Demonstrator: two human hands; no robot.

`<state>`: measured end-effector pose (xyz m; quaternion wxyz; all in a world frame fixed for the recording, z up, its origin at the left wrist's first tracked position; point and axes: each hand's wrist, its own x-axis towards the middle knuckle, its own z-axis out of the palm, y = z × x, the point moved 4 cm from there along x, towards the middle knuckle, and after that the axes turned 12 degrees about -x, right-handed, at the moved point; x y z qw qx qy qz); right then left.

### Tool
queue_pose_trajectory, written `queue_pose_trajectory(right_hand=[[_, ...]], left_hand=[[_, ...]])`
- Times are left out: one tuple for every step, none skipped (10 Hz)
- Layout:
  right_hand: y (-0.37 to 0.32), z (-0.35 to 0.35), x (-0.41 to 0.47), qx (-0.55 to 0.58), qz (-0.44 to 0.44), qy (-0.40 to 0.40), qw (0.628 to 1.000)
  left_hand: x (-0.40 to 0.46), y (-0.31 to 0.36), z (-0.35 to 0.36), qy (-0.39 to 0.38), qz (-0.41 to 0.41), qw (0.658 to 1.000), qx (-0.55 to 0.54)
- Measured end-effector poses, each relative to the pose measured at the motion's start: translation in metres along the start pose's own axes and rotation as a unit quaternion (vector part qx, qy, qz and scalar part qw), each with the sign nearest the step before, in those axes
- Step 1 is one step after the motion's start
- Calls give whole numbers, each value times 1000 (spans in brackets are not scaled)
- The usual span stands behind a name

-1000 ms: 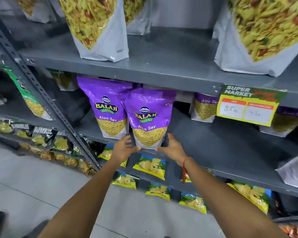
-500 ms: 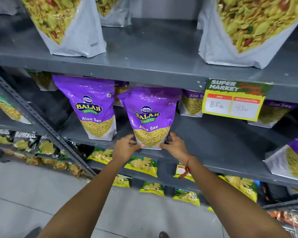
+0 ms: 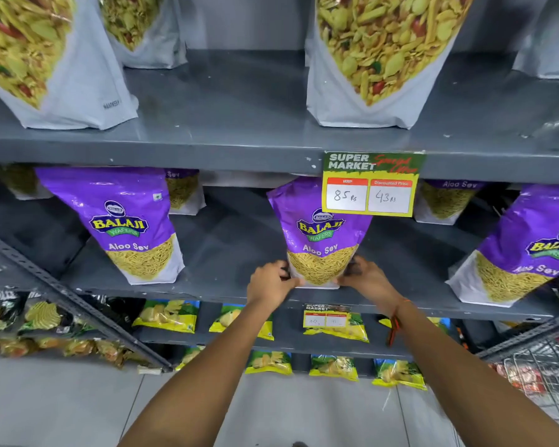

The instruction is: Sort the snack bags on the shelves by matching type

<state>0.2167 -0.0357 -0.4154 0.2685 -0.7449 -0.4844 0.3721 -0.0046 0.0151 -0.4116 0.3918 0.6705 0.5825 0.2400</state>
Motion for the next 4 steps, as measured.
queue_pose_trajectory(right_hand=[[3,-2,0,11,-5,-8,1000],[-2,-2,-6,6,-13,-10,1000],[-2,4,-11,19,-9,-3,1000],[2,11,-23,63,4,14,998]], left_hand=[[2,3,3,-7,-1,1000,4],[1,2,3,-12,-9,1000,5],[-7,1,2,-25,-11,1000,12],[-16,-1,-2,-6,-16,1000,0]])
